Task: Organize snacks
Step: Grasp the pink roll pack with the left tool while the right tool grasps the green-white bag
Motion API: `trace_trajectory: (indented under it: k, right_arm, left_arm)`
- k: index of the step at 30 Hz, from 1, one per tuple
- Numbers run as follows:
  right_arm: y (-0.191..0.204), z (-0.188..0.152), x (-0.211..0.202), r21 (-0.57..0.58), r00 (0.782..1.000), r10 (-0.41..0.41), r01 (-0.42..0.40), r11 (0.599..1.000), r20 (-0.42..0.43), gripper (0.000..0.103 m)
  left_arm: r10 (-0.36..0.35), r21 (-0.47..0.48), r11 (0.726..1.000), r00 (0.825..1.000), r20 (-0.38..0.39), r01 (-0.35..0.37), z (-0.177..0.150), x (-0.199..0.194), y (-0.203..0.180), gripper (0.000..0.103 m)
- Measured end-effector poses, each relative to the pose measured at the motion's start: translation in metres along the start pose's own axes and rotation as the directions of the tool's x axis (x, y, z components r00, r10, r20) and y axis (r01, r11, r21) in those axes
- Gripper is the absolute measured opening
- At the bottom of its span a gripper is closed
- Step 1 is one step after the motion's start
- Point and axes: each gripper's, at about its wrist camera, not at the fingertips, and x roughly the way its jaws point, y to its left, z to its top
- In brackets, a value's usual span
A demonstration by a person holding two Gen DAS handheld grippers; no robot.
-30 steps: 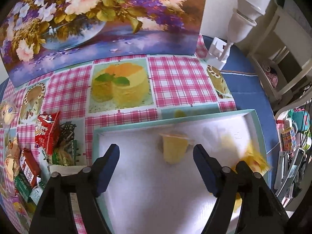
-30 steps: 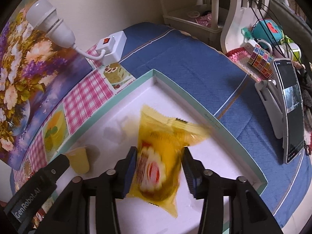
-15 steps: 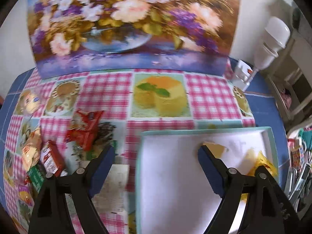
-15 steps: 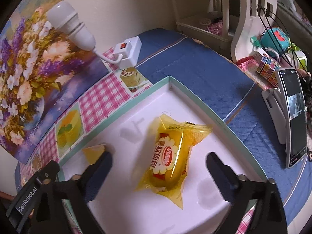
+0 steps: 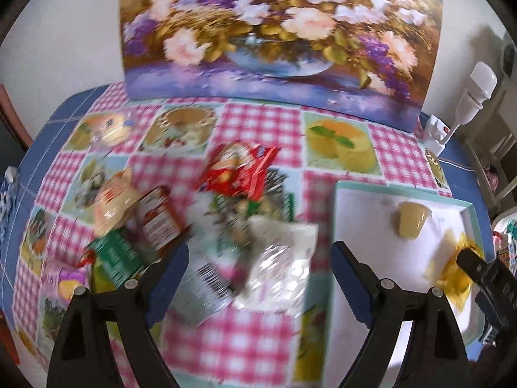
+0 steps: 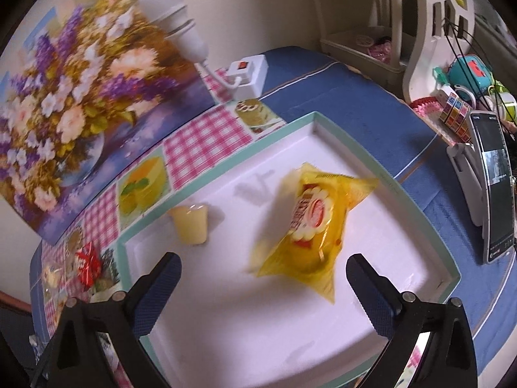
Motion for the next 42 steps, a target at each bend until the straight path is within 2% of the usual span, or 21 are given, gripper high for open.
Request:
trace_trajectory:
  k: [5,10,15,18,22,26,32,34,42]
  right_arm:
    - [0.014,-0.014,-0.01,-0.049,1.0,0.015,-0.015,0.999,0.008,0.103]
    - [0.026,-0.031,-0.015,-0.043,0.992,0.128,-0.129,0.991,-0.019,0.103]
    - [0.053,-0.05,-0.023,-0.121,0.983,0.181,-0.184,0.975,-0.034,0.103]
    - [0.073,-0.062,-0.032,-0.145,0.968,0.245,-0.249,0.958,-0.046,0.103]
    - [0.095,-0.075,-0.04,-0.176,0.959,0.278,-0.283,0.943,-0.053,0.103]
    - [0.123,-0.088,-0.044,-0.247,0.952,0.299,-0.304,0.92,-0.061,0.103]
    - [0.161,-0.109,-0.034,-0.316,0.934,0.334,-0.358,0.879,-0.128,0.103]
    - [0.172,-0.116,-0.029,-0.344,0.933,0.329,-0.36,0.867,-0.146,0.103]
    - [0.209,-0.139,-0.005,-0.433,0.93,0.298,-0.365,0.824,-0.215,0.102]
  left_arm:
    - [0.039,-0.018,0.999,0.999,0.023,-0.038,-0.014,-0.017,0.032,0.089]
    - [0.043,-0.055,0.998,0.997,0.062,-0.039,-0.021,-0.04,0.071,0.089]
    - [0.084,-0.106,0.992,0.993,0.084,-0.075,-0.028,-0.058,0.109,0.089]
    - [0.104,-0.131,0.987,0.99,0.094,-0.091,-0.033,-0.066,0.13,0.089]
    - [0.125,-0.185,0.977,0.987,0.102,-0.104,-0.036,-0.074,0.16,0.089]
    - [0.145,-0.247,0.962,0.986,0.084,-0.12,-0.039,-0.074,0.189,0.089]
    - [0.137,-0.354,0.929,0.989,0.051,-0.11,-0.044,-0.069,0.228,0.085]
    - [0.124,-0.37,0.924,0.992,0.039,-0.101,-0.046,-0.065,0.234,0.08]
    - [0.079,-0.399,0.912,0.995,-0.067,-0.099,-0.047,-0.028,0.247,0.08]
